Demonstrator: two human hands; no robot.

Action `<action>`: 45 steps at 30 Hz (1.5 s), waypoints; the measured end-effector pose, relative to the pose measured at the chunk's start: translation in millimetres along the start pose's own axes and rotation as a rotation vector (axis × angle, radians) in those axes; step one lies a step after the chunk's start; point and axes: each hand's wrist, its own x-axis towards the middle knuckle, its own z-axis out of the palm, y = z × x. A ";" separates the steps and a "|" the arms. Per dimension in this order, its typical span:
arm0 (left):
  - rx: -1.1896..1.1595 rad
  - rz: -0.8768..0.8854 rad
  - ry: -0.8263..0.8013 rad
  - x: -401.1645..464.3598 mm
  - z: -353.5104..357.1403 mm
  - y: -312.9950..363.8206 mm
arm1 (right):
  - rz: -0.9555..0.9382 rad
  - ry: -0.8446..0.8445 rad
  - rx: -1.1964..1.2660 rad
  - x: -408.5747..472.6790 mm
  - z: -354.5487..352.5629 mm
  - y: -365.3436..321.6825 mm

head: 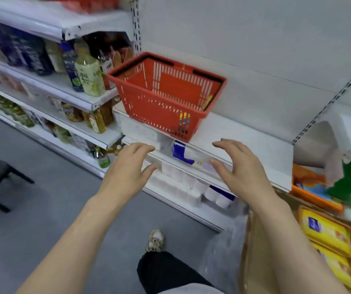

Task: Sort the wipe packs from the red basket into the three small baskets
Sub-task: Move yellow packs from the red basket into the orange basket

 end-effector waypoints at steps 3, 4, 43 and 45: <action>0.031 -0.002 0.002 64.3 -10.1 -34.9 | 0.007 -0.008 -0.005 69.7 23.5 -4.6; 0.032 -0.003 -0.006 87.8 -14.7 -44.9 | 0.014 -0.010 -0.005 94.2 27.9 -6.2; -0.083 0.219 -1.056 494.8 189.4 -122.2 | 0.928 -0.492 0.091 365.2 141.3 69.1; -0.108 0.149 -1.038 491.4 195.0 -125.6 | 0.891 -0.272 -0.016 369.8 141.6 64.8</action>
